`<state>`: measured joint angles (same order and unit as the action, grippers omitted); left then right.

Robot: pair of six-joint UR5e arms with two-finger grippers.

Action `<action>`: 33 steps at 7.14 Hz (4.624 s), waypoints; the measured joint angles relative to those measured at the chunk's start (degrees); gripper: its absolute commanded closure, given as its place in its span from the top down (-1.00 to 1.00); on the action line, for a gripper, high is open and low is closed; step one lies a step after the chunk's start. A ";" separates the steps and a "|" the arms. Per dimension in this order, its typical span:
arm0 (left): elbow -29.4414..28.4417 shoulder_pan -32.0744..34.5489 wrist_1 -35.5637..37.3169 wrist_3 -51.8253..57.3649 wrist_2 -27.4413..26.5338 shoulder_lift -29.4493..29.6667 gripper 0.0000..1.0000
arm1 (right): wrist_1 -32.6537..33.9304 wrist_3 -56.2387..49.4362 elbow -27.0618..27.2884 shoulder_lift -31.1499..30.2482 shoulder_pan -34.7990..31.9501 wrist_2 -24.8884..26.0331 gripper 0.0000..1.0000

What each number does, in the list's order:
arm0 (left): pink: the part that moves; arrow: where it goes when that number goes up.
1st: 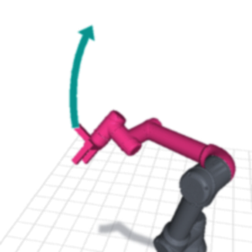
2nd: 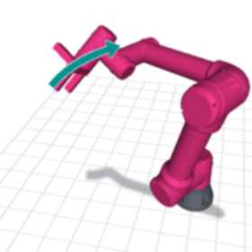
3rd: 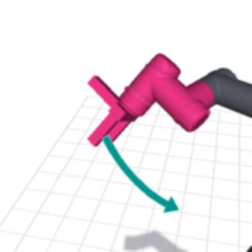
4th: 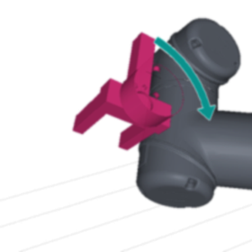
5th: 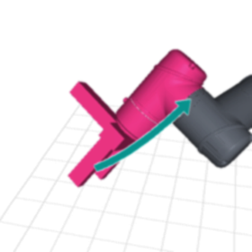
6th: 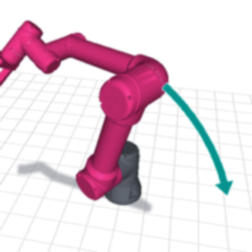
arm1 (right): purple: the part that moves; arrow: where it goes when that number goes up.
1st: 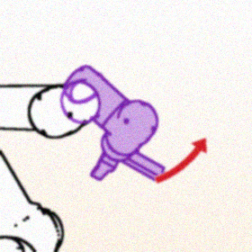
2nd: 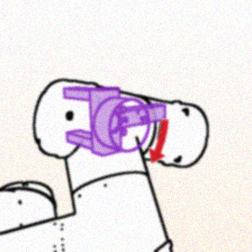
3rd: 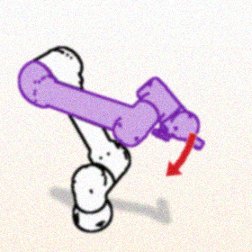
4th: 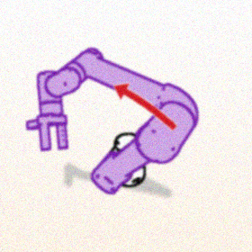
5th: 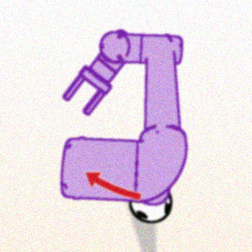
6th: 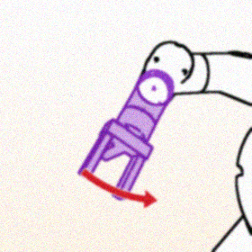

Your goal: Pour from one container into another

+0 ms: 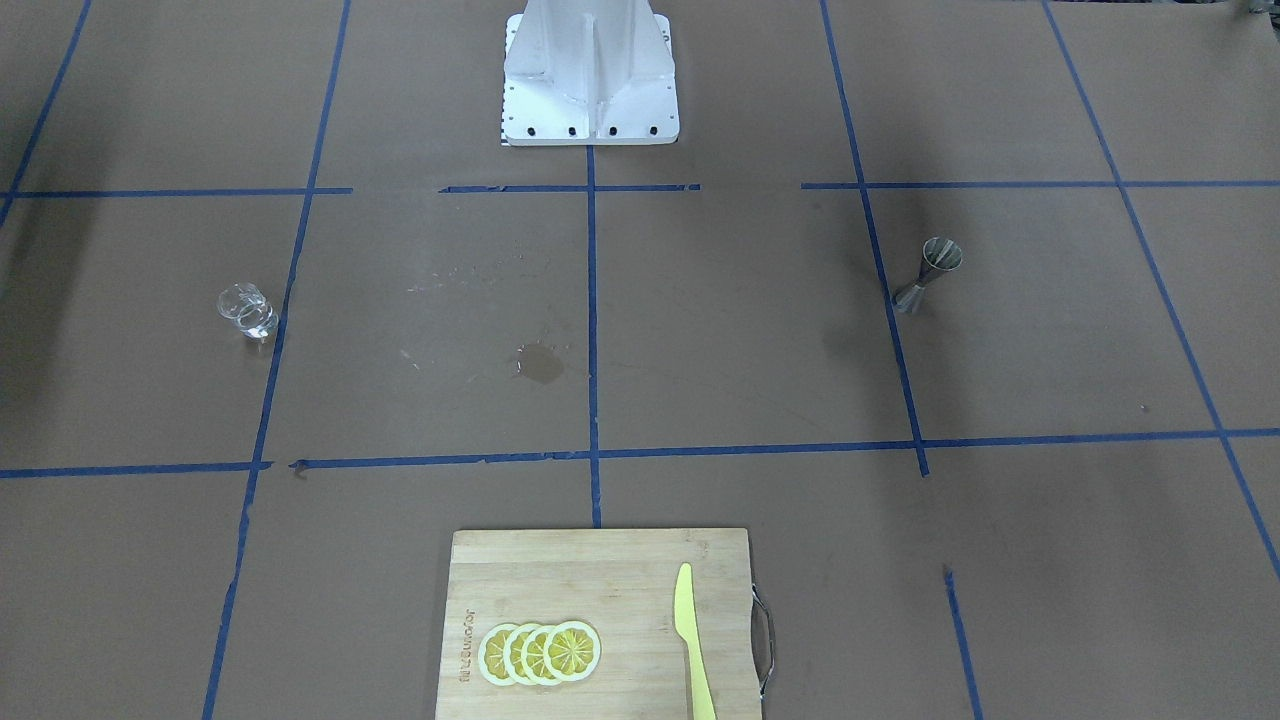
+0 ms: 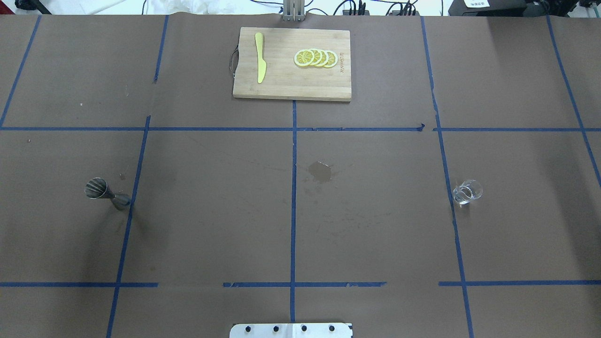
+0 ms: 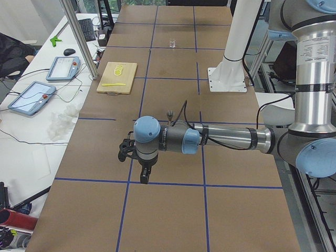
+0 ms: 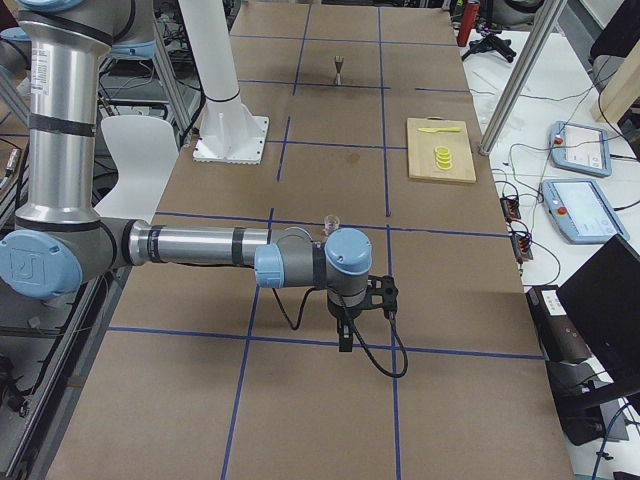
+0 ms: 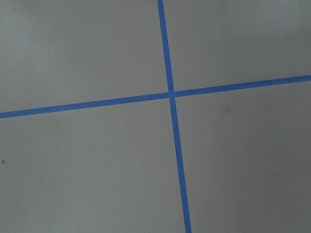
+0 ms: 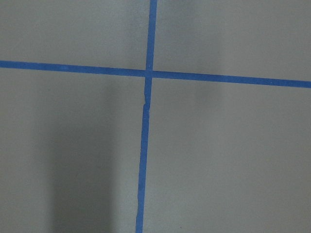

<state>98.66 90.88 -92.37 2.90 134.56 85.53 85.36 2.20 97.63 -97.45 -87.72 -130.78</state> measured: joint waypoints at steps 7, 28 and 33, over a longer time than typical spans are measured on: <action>-2.96 -0.25 -9.49 0.17 0.40 0.08 1.00 | -8.17 1.01 -0.09 0.99 0.92 -0.16 1.00; 14.35 -58.82 -77.09 -48.65 -78.32 -13.61 1.00 | -15.84 1.68 0.33 0.24 0.69 -3.37 1.00; 4.25 -79.30 -82.15 -57.90 -100.05 -10.81 1.00 | -15.84 1.67 0.24 0.08 0.58 -3.54 1.00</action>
<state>102.90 11.58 -174.51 -55.00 34.51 74.72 69.52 3.87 97.86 -97.38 -87.13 -134.32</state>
